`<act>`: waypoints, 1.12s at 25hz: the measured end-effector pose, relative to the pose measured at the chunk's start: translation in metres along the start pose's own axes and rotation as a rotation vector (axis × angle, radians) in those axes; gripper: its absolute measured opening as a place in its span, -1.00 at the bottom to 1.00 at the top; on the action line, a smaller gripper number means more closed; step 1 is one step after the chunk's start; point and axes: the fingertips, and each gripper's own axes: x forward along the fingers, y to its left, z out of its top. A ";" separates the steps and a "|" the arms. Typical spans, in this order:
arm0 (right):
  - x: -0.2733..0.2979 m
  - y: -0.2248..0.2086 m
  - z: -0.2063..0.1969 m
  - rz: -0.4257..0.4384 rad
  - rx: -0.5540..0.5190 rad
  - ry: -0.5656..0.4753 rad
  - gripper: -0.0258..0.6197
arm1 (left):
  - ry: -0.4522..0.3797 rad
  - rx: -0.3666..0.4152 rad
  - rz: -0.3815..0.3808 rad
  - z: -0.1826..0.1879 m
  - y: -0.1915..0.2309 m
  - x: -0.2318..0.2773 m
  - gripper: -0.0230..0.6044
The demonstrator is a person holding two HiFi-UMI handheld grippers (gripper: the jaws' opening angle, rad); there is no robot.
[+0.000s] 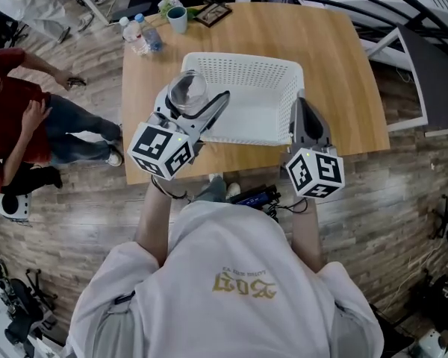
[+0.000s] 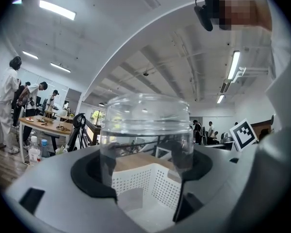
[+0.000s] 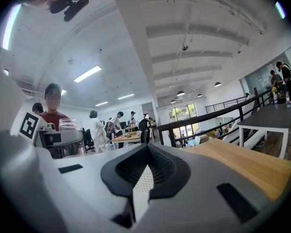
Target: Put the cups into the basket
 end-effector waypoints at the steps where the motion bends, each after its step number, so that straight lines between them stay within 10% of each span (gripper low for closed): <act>1: 0.003 -0.001 0.001 -0.001 -0.001 0.000 -0.89 | -0.002 -0.004 -0.003 0.000 0.003 0.004 0.19; 28: 0.077 0.029 -0.003 0.060 0.076 0.089 -0.89 | -0.003 0.007 -0.124 -0.041 0.043 0.066 0.19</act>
